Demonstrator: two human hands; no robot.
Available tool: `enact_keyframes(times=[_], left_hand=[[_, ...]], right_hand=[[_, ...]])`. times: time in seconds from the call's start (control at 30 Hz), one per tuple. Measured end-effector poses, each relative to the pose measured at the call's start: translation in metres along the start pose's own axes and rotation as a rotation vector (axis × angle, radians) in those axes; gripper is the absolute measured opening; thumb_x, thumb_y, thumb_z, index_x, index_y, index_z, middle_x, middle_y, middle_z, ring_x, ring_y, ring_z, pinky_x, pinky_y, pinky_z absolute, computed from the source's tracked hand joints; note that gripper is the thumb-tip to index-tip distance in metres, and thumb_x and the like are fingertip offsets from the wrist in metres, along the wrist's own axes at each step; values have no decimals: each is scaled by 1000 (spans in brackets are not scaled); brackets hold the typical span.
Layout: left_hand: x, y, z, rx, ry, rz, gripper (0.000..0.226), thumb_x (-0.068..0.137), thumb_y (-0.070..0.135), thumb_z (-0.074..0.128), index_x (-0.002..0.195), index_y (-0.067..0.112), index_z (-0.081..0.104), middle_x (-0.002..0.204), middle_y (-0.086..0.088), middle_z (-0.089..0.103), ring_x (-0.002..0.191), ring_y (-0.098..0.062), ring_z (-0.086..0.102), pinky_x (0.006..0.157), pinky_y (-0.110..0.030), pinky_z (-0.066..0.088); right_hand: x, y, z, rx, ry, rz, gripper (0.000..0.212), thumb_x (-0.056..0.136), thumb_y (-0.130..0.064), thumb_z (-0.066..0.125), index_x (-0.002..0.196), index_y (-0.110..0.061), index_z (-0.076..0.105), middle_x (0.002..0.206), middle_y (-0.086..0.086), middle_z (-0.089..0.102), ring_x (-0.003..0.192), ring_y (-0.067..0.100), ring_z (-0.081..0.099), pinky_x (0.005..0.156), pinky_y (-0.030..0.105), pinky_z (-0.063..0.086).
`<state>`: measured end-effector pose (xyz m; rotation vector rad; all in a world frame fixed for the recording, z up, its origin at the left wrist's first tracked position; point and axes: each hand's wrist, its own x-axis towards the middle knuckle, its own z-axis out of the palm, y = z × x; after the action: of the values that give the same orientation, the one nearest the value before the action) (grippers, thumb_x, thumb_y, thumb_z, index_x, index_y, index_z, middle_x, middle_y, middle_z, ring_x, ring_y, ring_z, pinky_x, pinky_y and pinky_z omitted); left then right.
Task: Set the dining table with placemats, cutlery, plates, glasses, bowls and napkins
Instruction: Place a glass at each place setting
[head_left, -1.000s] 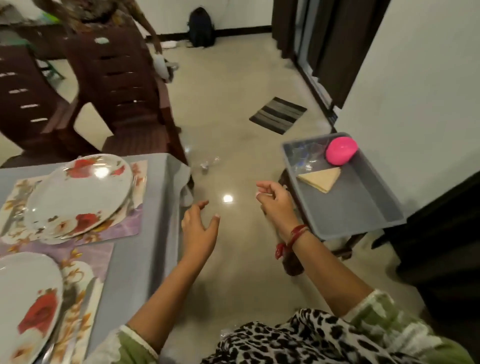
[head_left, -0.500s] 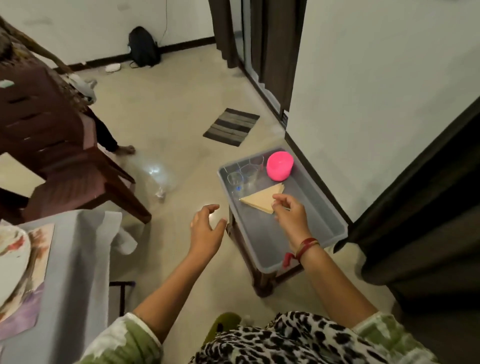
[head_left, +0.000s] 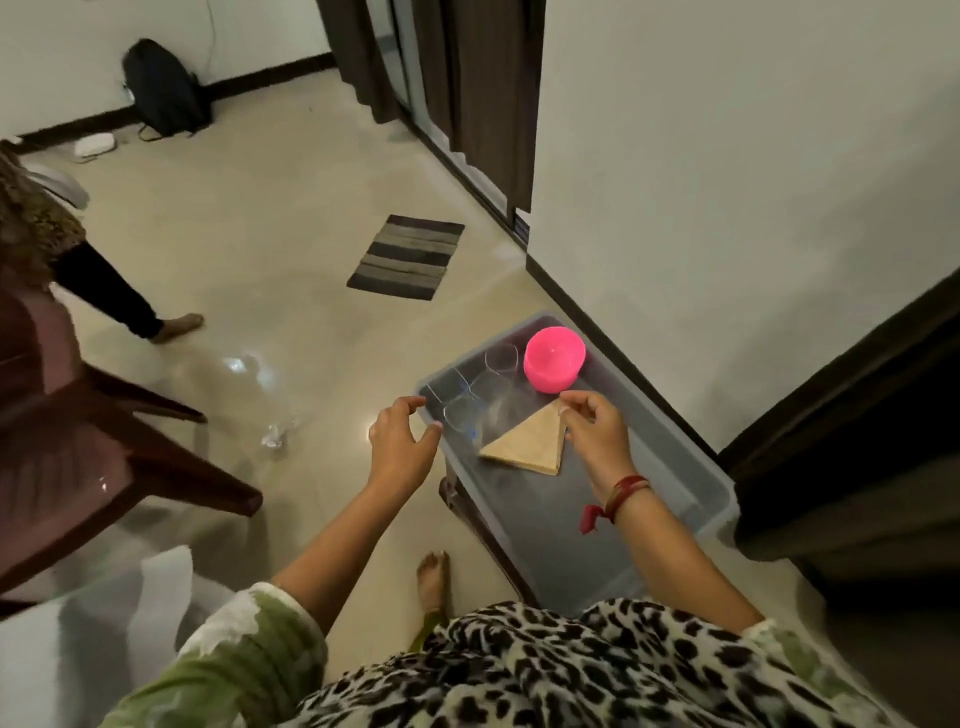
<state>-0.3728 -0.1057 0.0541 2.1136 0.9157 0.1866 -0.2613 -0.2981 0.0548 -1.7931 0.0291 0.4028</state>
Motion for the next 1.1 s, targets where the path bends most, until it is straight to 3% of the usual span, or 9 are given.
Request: enact_keyframes(times=[0.2, 0.33, 0.53, 0.73, 0.87, 0.97, 1.1], left_hand=[[96, -33, -14, 80, -171, 15, 47, 91, 30, 60, 133, 18, 44, 136, -6, 44, 130, -24, 34, 104, -36, 32], [133, -45, -8, 101, -290, 45, 49, 90, 29, 61, 134, 15, 44, 136, -7, 43, 129, -25, 33, 104, -34, 31], [159, -43, 14, 52, -390, 43, 52, 88, 28, 63, 133, 12, 45, 131, -12, 44, 126, -30, 35, 102, -34, 31], [159, -37, 32, 50, -449, 57, 55, 88, 26, 63, 136, 12, 43, 135, -15, 39, 129, -33, 32, 105, -37, 30], [169, -29, 44, 35, -390, 151, 52, 85, 28, 64, 131, 10, 48, 130, -13, 45, 125, -30, 36, 107, -37, 29], [184, -17, 55, 46, -347, 190, 52, 87, 28, 65, 133, 13, 47, 132, -9, 42, 126, -25, 34, 102, -30, 29], [206, 2, 72, 77, -317, 252, 53, 85, 37, 60, 132, 15, 46, 131, -5, 41, 126, -22, 34, 96, -17, 17]], right_hand=[[45, 10, 76, -54, 100, 136, 22, 88, 1, 53, 99, -17, 62, 89, -8, 57, 90, 17, 54, 86, 32, 46], [51, 16, 97, -127, 150, 170, 24, 88, 4, 53, 103, -11, 63, 100, 0, 59, 96, 14, 54, 74, 10, 42], [51, 23, 96, -200, 176, 211, 22, 88, 2, 56, 101, -14, 62, 104, 3, 61, 96, 16, 56, 71, 6, 41], [64, 34, 94, -230, 215, 282, 20, 90, -2, 55, 105, -12, 63, 104, 3, 60, 96, 16, 55, 77, 19, 42], [88, 44, 92, -192, 276, 337, 17, 91, -7, 56, 106, -11, 62, 105, 5, 60, 100, 22, 57, 81, 24, 43], [116, 60, 87, -93, 339, 406, 17, 92, -23, 59, 107, -16, 57, 108, 7, 60, 104, 26, 58, 88, 34, 49], [157, 77, 83, 39, 410, 494, 34, 89, -44, 60, 108, -20, 47, 111, 6, 57, 102, 25, 57, 94, 43, 49]])
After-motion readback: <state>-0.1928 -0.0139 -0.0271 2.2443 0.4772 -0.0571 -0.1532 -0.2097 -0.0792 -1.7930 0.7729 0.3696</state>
